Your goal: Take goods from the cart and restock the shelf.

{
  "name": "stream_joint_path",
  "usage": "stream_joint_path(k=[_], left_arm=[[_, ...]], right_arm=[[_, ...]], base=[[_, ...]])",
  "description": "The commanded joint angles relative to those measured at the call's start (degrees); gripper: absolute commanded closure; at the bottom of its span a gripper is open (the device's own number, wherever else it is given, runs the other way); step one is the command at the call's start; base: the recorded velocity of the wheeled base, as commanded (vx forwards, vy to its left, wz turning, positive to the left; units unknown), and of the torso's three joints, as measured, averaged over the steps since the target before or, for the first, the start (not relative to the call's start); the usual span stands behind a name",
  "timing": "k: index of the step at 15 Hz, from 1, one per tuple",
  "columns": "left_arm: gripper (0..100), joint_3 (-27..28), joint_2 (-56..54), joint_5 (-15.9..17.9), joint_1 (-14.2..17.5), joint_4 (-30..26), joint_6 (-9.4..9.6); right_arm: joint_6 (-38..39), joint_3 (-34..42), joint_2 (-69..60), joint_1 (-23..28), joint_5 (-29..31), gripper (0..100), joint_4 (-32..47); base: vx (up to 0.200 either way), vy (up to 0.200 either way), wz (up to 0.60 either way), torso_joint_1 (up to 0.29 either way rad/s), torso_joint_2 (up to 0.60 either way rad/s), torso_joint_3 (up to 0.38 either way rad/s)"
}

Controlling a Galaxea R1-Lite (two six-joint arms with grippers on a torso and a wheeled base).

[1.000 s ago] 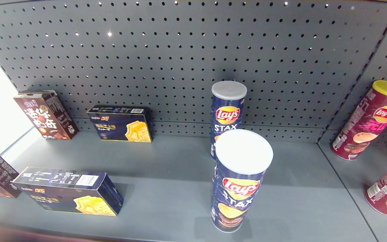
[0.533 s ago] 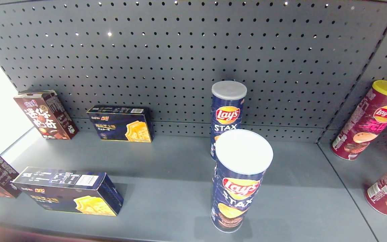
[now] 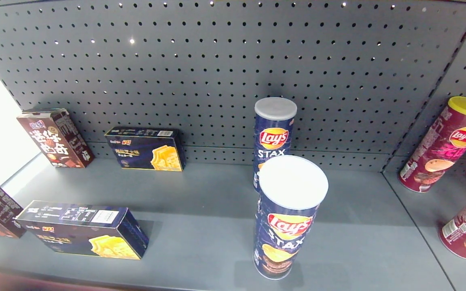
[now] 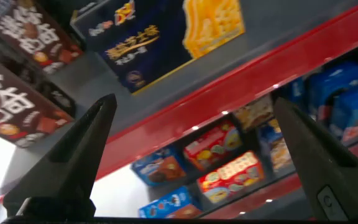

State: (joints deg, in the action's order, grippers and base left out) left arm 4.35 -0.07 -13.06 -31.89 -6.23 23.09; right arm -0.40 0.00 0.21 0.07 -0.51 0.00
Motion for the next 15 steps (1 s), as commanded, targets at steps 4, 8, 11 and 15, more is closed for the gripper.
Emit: stream_joint_path(k=[4,8,11,15], left_arm=[[0,-1.0,10.7,18.4,23.5,3.1,-3.84],[0,-4.4,3.3,18.1,33.5,6.2,-19.92],[0,-4.4,0.2,16.9,31.6,6.1,-20.45],[0,-4.4,0.2,16.7,31.7,6.1,-21.24]], right_arm=[[0.0,0.0,0.1,-0.1,0.0,0,0.0],[0.0,0.0,0.1,0.0,-0.1,0,0.0],[0.0,0.0,0.1,0.0,0.0,0,0.0],[0.0,0.0,0.1,0.0,0.0,0,0.0]], base=[[0.0,0.0,0.0,0.0,0.0,0.0],[0.0,0.0,0.0,0.0,0.0,0.0],[0.0,0.0,0.0,0.0,0.0,0.0],[0.0,0.0,0.0,0.0,0.0,0.0]])
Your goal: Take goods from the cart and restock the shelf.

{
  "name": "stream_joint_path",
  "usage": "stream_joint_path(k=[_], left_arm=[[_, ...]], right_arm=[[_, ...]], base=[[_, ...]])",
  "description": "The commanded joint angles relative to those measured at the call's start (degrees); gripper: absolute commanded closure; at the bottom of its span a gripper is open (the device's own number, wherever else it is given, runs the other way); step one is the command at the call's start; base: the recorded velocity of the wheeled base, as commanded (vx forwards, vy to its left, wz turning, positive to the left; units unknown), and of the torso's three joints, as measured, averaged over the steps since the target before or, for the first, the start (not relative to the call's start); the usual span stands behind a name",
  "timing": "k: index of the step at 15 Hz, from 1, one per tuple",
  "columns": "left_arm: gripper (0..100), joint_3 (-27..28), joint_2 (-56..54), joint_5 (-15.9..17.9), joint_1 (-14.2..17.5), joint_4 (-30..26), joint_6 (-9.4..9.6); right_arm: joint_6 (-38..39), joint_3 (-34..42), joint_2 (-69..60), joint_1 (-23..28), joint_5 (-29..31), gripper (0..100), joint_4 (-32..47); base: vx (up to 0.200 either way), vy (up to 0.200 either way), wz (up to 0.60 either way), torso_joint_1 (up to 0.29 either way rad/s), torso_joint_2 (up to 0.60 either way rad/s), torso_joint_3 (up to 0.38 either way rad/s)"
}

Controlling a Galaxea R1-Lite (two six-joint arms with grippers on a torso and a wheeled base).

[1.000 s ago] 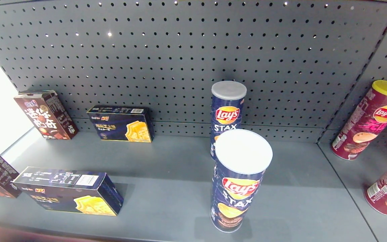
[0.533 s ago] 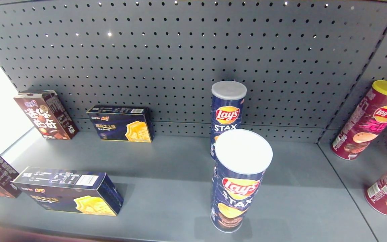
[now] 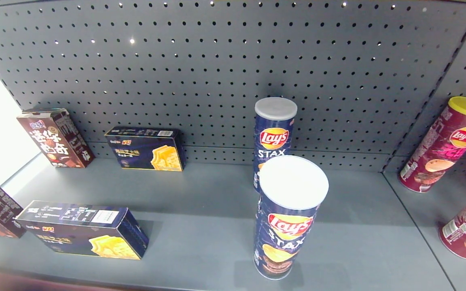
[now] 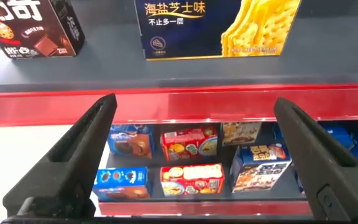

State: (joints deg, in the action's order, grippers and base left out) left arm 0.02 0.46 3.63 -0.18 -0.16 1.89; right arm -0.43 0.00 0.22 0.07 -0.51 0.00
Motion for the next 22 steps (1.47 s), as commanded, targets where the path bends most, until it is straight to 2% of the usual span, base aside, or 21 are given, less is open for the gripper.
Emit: stream_joint_path(k=[1,21,22], left_arm=[[0,0.0,-0.4,0.0,0.0,0.0,-0.04],[0,0.0,-0.4,0.1,0.0,0.0,-0.04],[0,0.0,-0.4,0.1,0.0,0.0,-0.04]], right_arm=[[0.0,0.0,0.1,0.0,0.0,0,0.0],[-0.1,0.0,0.1,-0.1,-0.1,0,0.1],[0.0,0.0,0.1,0.0,-0.1,0,0.1]], base=[[0.0,0.0,0.0,0.0,0.0,0.0],[-0.01,0.0,-0.03,0.0,0.0,0.0],[0.0,0.2,0.0,0.007,0.0,0.007]])
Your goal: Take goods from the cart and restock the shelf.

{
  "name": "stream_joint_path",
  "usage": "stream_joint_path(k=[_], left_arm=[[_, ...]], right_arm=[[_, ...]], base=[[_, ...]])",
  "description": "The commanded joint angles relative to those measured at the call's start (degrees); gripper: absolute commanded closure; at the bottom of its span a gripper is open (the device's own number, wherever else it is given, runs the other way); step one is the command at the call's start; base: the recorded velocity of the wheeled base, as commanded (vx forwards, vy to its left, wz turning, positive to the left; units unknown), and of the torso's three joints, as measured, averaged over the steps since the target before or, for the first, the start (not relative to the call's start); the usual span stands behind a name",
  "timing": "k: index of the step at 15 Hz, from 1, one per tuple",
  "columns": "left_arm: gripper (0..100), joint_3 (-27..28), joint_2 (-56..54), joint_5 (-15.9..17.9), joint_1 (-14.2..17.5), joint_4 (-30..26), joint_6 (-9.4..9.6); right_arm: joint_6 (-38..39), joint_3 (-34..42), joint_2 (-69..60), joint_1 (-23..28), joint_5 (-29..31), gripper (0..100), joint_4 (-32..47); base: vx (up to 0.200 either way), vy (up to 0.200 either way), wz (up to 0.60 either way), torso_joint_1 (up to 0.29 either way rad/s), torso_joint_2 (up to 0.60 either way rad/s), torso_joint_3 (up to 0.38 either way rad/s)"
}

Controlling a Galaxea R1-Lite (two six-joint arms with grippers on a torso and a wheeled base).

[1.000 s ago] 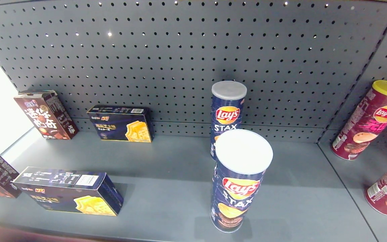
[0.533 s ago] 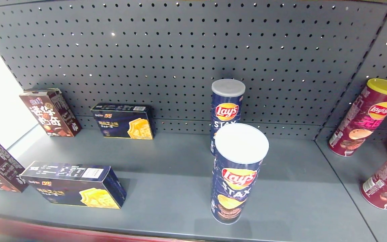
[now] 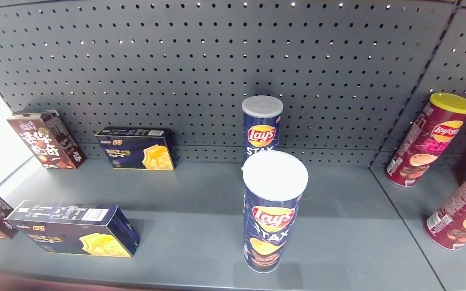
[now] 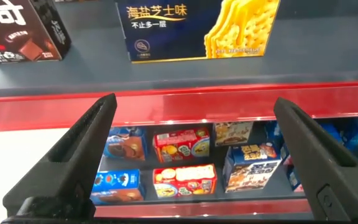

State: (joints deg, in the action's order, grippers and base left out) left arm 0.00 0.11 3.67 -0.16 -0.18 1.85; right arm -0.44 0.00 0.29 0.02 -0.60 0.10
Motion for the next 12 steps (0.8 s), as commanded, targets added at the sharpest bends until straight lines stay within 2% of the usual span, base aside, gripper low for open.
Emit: stream_joint_path(k=[1,2,5,7,12], left_arm=[[0,0.0,0.0,0.0,0.0,0.0,0.17],[0,0.0,0.0,0.1,0.0,0.0,0.26],[0,0.0,0.0,0.1,0.0,0.0,0.26],[0,0.0,0.0,0.1,0.0,0.0,0.26],[0,0.0,0.0,0.1,0.0,0.0,0.17]], right_arm=[[-0.1,0.0,0.1,0.0,0.0,0,0.0],[0.0,0.0,0.1,0.0,0.0,0,0.0],[0.0,0.0,0.1,0.1,0.0,0,0.0],[0.0,0.0,0.1,0.1,0.0,0,0.0],[0.0,0.0,0.1,0.1,0.0,0,0.0]], base=[[0.0,0.2,0.0,0.002,0.0,0.007],[0.0,0.2,0.0,-0.007,0.0,0.002],[0.0,0.0,0.0,0.0,0.0,0.0],[0.0,0.0,-0.6,-0.005,0.0,0.002],[0.0,0.0,0.0,0.0,0.0,0.0]])
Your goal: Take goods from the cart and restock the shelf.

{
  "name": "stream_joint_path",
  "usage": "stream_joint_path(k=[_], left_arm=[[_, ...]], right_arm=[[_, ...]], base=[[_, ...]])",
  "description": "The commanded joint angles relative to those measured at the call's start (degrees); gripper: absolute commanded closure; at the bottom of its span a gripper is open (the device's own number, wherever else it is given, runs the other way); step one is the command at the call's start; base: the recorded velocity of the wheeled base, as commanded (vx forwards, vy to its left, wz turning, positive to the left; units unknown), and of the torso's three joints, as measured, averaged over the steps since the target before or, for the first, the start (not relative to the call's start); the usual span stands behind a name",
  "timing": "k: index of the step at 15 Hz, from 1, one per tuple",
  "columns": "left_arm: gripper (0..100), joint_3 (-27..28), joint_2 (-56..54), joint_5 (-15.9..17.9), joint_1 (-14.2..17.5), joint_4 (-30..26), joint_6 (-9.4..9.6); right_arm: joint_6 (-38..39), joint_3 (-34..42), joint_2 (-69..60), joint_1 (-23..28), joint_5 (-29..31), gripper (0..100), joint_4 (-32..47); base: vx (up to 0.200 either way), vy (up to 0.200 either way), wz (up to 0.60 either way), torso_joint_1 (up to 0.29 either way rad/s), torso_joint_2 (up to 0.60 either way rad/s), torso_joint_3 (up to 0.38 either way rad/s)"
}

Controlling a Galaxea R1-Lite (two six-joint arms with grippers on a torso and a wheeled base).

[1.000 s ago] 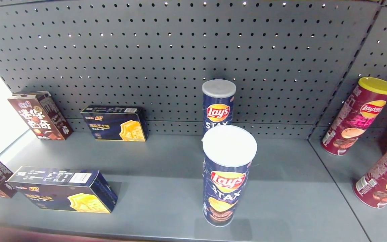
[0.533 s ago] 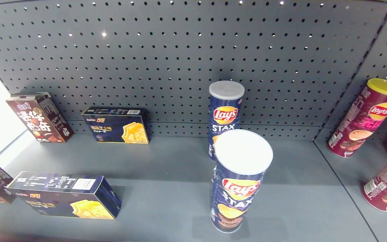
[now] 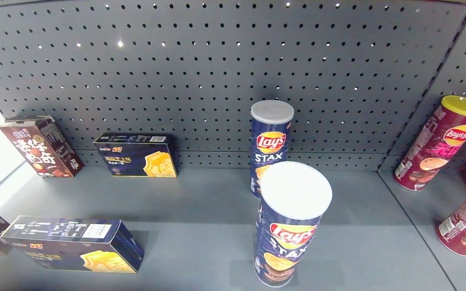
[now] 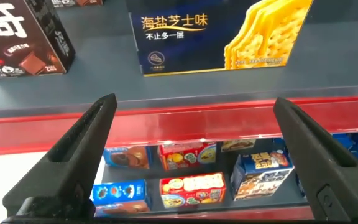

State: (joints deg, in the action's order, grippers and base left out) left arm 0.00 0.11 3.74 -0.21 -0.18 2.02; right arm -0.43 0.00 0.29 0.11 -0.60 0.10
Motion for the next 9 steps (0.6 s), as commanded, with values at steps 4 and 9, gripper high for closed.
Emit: stream_joint_path(k=[4,9], left_arm=[[0,0.0,0.0,-0.2,0.0,0.0,0.7],[0,0.0,0.0,-0.2,0.0,0.0,1.14]], right_arm=[[0.0,0.0,0.1,0.0,0.0,0,0.0],[0.0,0.0,0.1,0.0,0.0,0,0.0]], base=[[0.0,0.0,0.0,0.0,0.0,0.0],[0.0,-0.04,0.0,0.0,0.0,0.0]])
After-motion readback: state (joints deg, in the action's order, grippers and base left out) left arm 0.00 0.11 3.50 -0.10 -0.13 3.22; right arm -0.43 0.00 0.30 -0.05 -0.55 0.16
